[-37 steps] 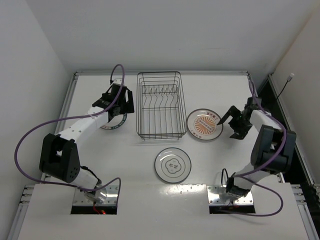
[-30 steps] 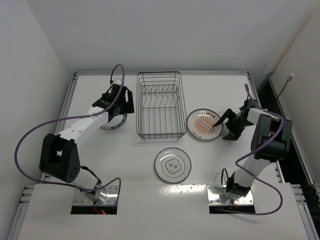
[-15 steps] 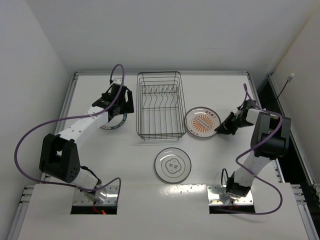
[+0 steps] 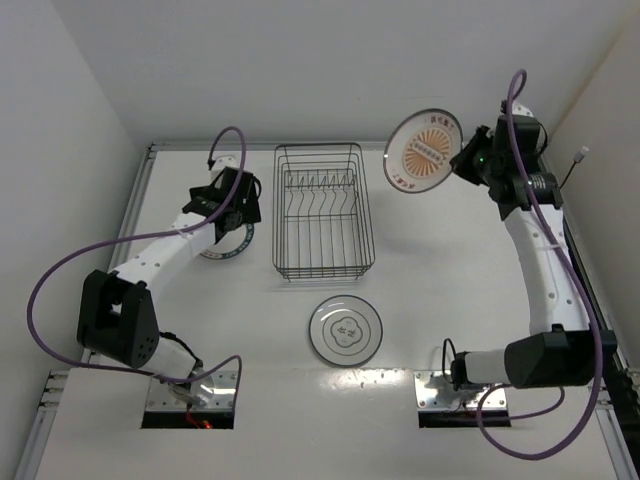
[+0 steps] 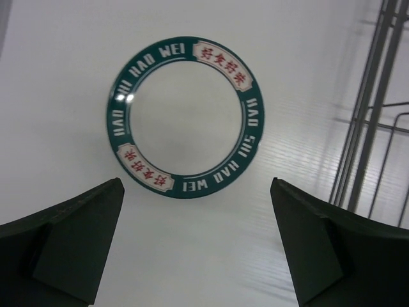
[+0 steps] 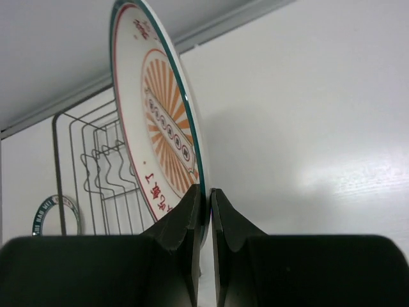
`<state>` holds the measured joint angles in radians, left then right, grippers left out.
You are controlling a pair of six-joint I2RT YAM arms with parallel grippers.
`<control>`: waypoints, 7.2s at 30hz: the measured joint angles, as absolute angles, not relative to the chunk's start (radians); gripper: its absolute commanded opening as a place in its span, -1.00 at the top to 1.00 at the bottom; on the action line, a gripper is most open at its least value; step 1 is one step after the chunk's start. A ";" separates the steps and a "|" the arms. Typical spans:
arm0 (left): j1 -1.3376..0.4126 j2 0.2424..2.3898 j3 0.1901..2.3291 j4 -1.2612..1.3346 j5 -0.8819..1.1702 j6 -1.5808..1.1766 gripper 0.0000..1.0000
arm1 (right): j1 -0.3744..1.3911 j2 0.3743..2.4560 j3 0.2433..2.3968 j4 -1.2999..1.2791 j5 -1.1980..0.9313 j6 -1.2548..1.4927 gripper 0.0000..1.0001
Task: Load the plates into the dish rack
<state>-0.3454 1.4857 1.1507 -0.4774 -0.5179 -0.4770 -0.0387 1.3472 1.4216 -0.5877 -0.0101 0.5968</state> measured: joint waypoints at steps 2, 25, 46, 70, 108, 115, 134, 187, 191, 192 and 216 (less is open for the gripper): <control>-0.345 1.471 1.150 -0.491 -0.566 -0.500 -1.00 | 0.023 1.367 1.486 -0.595 0.046 0.593 1.00; -0.345 1.368 1.147 -0.484 -0.685 -0.536 -1.00 | 0.422 1.985 2.019 -0.836 0.533 0.434 1.00; -0.345 1.384 1.147 -0.488 -0.676 -0.555 -1.00 | 0.582 2.137 2.146 -0.895 0.614 0.360 0.43; 0.420 1.620 0.747 -0.020 0.434 -0.777 -0.73 | 0.572 1.226 1.312 -0.806 0.299 0.446 0.24; 0.177 1.324 0.592 0.607 0.997 -0.985 1.00 | 0.534 1.188 1.036 -0.223 -0.337 0.559 -0.48; 0.090 1.283 0.584 0.731 1.075 -1.050 1.00 | 0.500 1.377 1.064 -0.075 -0.395 0.590 -0.40; 0.028 1.249 0.712 0.255 0.835 -0.753 -0.95 | 0.479 1.541 1.573 -0.458 0.120 0.595 1.00; 0.037 1.214 0.725 0.033 0.624 -0.628 -0.95 | 0.597 1.682 1.813 -0.989 0.400 0.424 -0.24; 0.040 1.214 0.727 0.031 0.624 -0.628 -0.95 | 0.529 1.206 1.363 -0.915 0.190 0.476 -0.29; 0.041 1.214 0.727 0.031 0.624 -0.628 -0.95 | 0.508 1.096 1.243 -0.885 0.138 0.494 -0.29; 0.054 1.227 0.727 0.031 0.632 -0.629 -0.95 | 0.257 1.584 0.591 -0.453 -0.651 0.527 -0.16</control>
